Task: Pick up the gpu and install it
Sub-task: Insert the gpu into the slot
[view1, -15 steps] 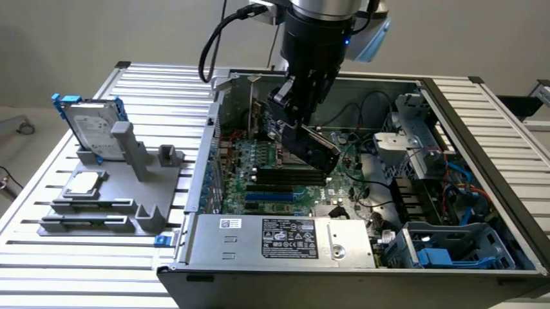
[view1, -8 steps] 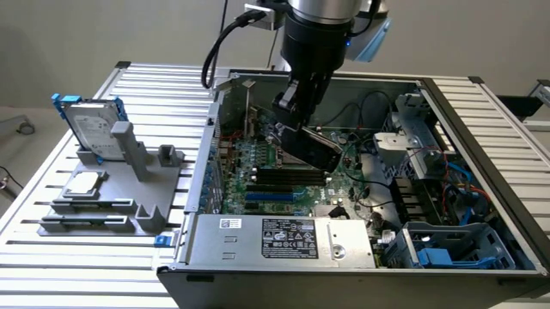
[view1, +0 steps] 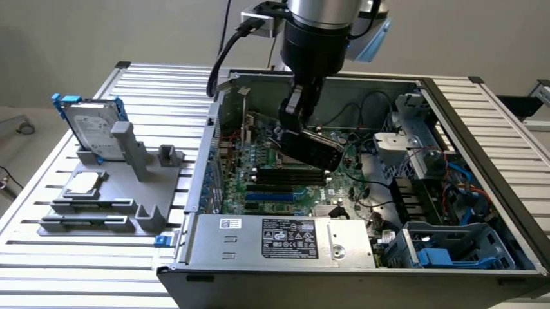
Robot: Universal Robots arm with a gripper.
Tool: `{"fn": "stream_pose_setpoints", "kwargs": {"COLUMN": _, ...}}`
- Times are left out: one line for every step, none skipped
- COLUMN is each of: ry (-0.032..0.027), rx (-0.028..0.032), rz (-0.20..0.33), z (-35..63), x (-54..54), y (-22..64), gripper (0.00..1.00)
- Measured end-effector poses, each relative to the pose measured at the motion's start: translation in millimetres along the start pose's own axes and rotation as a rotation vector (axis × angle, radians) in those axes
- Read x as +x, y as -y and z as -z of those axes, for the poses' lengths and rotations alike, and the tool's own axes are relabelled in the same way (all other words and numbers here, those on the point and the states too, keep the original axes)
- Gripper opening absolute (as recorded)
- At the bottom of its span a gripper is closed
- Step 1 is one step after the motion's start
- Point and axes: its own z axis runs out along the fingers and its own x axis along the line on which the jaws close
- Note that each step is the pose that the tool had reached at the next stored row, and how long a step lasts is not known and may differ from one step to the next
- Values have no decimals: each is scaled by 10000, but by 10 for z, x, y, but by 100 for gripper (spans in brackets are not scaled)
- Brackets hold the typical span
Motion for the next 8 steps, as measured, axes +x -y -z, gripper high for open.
{"fn": "stream_pose_setpoints", "kwargs": {"ry": -8, "rx": 5, "rz": 192, "z": -6, "x": 0, "y": 0, "gripper": 27}}
{"fn": "stream_pose_setpoints", "kwargs": {"ry": -15, "rx": 10, "rz": 376, "z": -12, "x": 0, "y": 1, "gripper": 27}}
{"fn": "stream_pose_setpoints", "kwargs": {"ry": -22, "rx": 15, "rz": 556, "z": -17, "x": -1, "y": 1, "gripper": 27}}
{"fn": "stream_pose_setpoints", "kwargs": {"ry": -30, "rx": 20, "rz": 735, "z": -23, "x": -1, "y": 1, "gripper": 27}}
{"fn": "stream_pose_setpoints", "kwargs": {"ry": -37, "rx": 24, "rz": 915, "z": -28, "x": -1, "y": 1, "gripper": 27}}
{"fn": "stream_pose_setpoints", "kwargs": {"ry": -45, "rx": 29, "rz": 1095, "z": -34, "x": -1, "y": 1, "gripper": 27}}
{"fn": "stream_pose_setpoints", "kwargs": {"ry": -53, "rx": 34, "rz": 1273, "z": -39, "x": -1, "y": 2, "gripper": 27}}
{"fn": "stream_pose_setpoints", "kwargs": {"ry": -61, "rx": 39, "rz": 1465, "z": -45, "x": -1, "y": 2, "gripper": 27}}
